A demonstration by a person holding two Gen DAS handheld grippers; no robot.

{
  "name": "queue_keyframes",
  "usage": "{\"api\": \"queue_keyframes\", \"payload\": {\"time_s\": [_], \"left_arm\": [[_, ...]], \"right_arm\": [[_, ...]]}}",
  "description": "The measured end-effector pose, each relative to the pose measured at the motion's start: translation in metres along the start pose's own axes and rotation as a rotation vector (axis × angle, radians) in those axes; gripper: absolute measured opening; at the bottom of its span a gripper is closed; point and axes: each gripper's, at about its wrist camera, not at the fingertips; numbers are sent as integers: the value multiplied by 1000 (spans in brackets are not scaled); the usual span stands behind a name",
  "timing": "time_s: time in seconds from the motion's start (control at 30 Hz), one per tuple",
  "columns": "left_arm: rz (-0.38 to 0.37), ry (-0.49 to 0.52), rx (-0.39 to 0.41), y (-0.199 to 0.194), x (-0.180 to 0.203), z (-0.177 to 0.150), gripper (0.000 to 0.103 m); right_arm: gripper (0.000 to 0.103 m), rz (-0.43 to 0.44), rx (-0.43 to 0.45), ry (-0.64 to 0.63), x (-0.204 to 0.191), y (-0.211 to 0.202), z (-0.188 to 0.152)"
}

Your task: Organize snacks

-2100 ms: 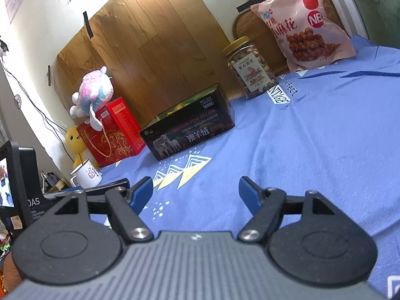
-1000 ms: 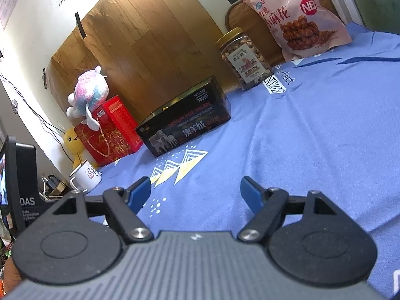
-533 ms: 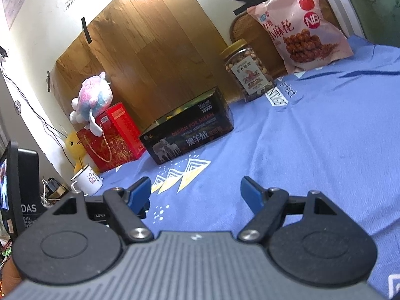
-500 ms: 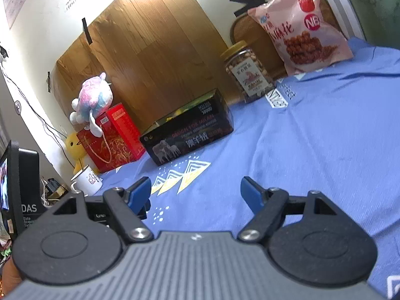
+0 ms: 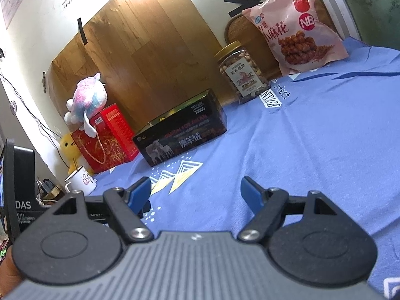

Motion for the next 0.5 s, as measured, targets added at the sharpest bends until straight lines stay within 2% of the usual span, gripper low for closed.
{"api": "queue_keyframes", "payload": {"time_s": [0.5], "left_arm": [[13, 8, -17, 2, 1, -2, 103]], "right_arm": [[81, 4, -7, 4, -1, 1, -1]]}}
Point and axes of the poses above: each gripper's, at about its wrist camera, not at the fingertips, and y roughly the way its jaws point, x to its right, z to its top, and after that the axes turned 12 degrees about x, right-handed
